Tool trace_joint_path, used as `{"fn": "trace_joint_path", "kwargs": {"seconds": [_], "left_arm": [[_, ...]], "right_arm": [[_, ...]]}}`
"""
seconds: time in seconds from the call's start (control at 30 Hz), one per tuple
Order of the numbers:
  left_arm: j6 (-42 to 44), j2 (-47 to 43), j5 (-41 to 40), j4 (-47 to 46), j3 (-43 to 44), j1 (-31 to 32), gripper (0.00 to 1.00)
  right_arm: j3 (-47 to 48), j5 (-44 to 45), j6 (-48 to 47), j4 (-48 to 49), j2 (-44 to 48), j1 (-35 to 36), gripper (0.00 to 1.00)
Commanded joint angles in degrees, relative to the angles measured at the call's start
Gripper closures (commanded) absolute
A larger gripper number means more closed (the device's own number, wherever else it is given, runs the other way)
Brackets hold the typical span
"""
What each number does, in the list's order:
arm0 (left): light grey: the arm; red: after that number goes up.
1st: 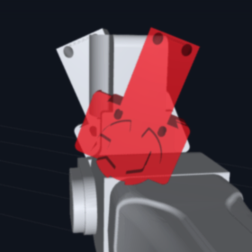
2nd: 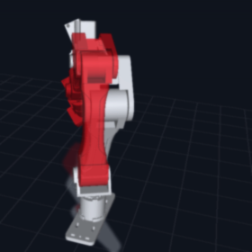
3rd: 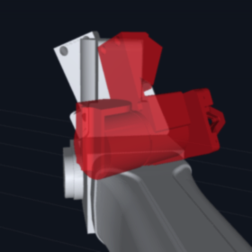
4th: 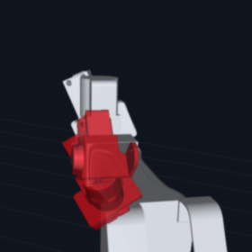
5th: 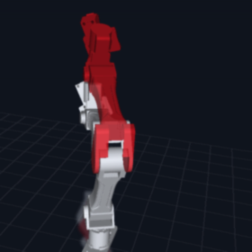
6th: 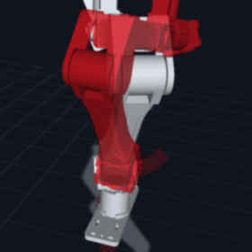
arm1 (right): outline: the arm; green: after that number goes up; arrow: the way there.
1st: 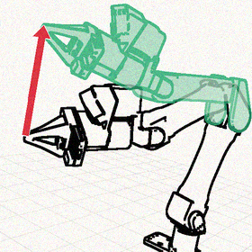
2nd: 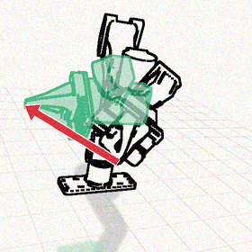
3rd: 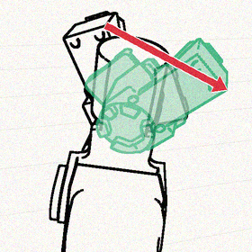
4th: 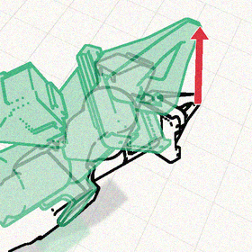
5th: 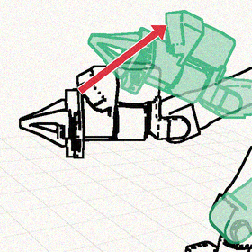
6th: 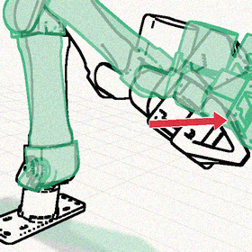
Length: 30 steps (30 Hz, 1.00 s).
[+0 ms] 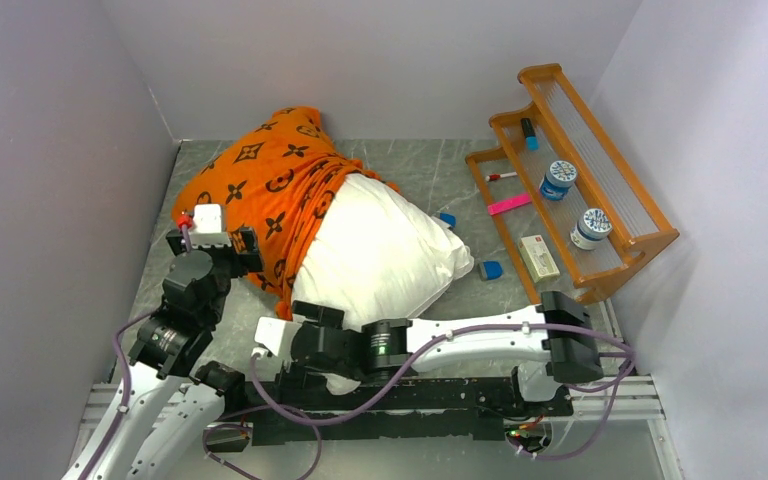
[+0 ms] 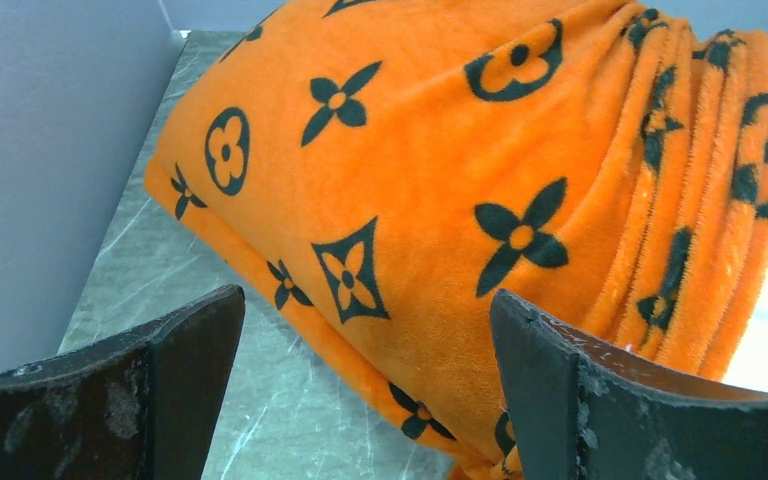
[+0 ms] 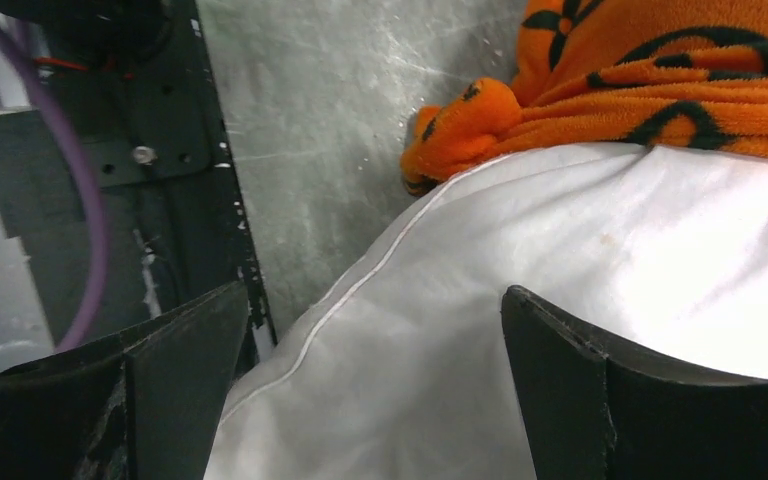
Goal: Remove the pillowcase from the pillow
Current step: Remove the pillow from the pillowcase.
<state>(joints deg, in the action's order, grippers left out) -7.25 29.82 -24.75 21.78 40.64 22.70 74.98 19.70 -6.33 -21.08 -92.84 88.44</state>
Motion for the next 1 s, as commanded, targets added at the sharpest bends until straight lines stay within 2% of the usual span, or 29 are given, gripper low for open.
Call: {"fn": "trace_joint_path", "kwargs": {"seconds": [0.0,0.07,0.3,0.67,0.83,0.97], "left_arm": [[-3.0,-0.2,-4.7,-1.1,-0.4,0.0,0.03],[-2.9,0.0,-4.8,-1.0,-0.4,0.0,0.03],[-2.0,0.9,-2.4,-0.6,-0.1,0.0,0.03],[-0.8,2.7,2.5,-0.9,0.1,0.0,0.03],[1.2,4.3,13.1,-2.8,-0.5,0.0,0.03],[2.8,6.9,23.0,-3.7,-0.5,0.0,0.03]], "right_arm": [[4.2,8.6,1.4,-1.4,-3.7,0.2,0.00],[4.4,10.5,1.7,-1.8,-6.0,0.3,0.00],[3.9,25.5,4.0,-8.9,-12.8,-1.6,0.00],[-8.7,31.6,4.5,-5.4,-5.0,-12.5,0.02],[-14.0,26.4,3.9,-0.1,2.8,-18.9,0.13],[-17.3,16.5,4.3,5.2,9.2,-23.9,0.34]]}}
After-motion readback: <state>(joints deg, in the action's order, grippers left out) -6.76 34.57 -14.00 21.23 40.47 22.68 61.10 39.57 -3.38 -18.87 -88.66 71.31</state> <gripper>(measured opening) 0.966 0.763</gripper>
